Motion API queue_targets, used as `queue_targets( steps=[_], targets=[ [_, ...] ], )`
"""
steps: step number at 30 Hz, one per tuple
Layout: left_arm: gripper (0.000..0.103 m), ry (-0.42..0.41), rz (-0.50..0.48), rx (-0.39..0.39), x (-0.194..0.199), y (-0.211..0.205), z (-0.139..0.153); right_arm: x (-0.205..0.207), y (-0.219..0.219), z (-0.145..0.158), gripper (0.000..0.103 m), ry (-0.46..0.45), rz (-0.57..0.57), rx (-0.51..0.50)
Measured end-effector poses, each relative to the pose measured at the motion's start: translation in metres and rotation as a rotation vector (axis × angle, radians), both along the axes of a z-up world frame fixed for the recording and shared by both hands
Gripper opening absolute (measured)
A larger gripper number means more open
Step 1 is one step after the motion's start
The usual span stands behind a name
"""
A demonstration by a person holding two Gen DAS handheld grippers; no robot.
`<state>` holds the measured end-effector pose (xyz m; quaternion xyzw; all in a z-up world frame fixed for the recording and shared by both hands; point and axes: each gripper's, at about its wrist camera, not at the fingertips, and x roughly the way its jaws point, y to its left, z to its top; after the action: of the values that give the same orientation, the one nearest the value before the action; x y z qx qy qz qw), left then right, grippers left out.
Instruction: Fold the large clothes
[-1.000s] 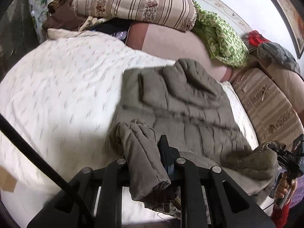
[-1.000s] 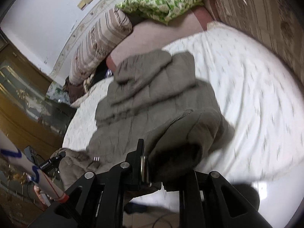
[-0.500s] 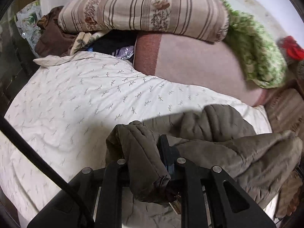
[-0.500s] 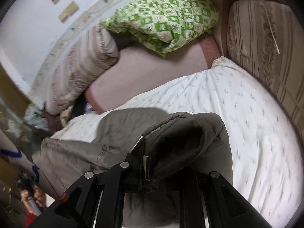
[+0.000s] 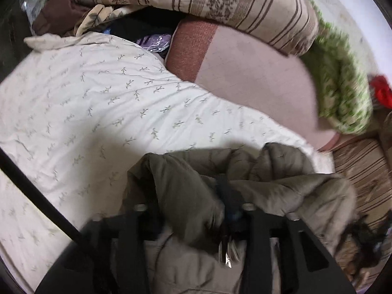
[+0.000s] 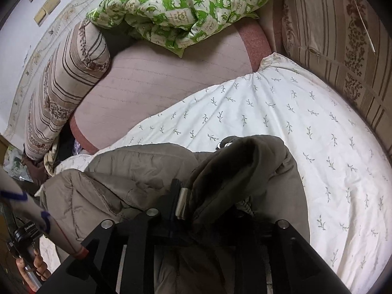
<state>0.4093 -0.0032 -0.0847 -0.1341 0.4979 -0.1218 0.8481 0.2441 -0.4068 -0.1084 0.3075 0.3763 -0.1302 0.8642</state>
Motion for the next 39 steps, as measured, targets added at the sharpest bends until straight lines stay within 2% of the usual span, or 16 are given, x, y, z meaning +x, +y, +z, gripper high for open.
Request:
queue_targets(
  steps=[1,5,8,11,14,17,21,24,29,32,35,39],
  targets=[
    [0.054,-0.014,0.003,-0.027,-0.004,0.004,0.006,-0.002,0.001,0.002,0.04,-0.013,-0.004,0.0],
    [0.058,-0.052,-0.004,-0.092,-0.016,0.013,0.03,-0.015,0.01,0.021,0.089,-0.065,-0.047,-0.077],
    [0.06,-0.09,-0.013,-0.096,-0.031,0.018,0.051,-0.021,0.019,0.036,0.09,-0.085,-0.037,-0.116],
    [0.061,-0.128,-0.021,-0.034,-0.053,0.018,0.066,-0.028,0.038,0.05,0.09,-0.088,0.004,-0.166],
    [0.062,-0.151,-0.023,0.009,-0.079,0.021,0.067,-0.032,0.078,0.057,0.09,-0.071,0.087,-0.264],
    [0.062,-0.16,-0.019,0.054,-0.105,0.027,0.057,-0.033,0.12,0.051,0.09,-0.054,0.179,-0.327],
    [0.062,-0.206,-0.005,0.168,-0.138,0.03,0.034,-0.017,0.18,0.029,0.09,-0.022,0.302,-0.398],
    [0.063,-0.233,0.0,0.239,-0.153,0.029,0.013,0.009,0.2,0.007,0.089,0.015,0.303,-0.423],
    [0.063,-0.214,0.014,0.227,-0.151,0.036,-0.022,0.062,0.199,-0.033,0.089,0.086,0.219,-0.479],
    [0.063,-0.229,0.036,0.227,-0.145,0.043,-0.033,0.103,0.181,-0.054,0.094,0.119,0.173,-0.484],
    [0.063,-0.242,0.036,0.23,-0.138,0.049,-0.042,0.143,0.165,-0.067,0.101,0.146,0.123,-0.513],
    [0.068,-0.265,0.011,0.239,-0.132,0.053,-0.047,0.181,0.149,-0.077,0.103,0.149,0.094,-0.52]
  ],
)
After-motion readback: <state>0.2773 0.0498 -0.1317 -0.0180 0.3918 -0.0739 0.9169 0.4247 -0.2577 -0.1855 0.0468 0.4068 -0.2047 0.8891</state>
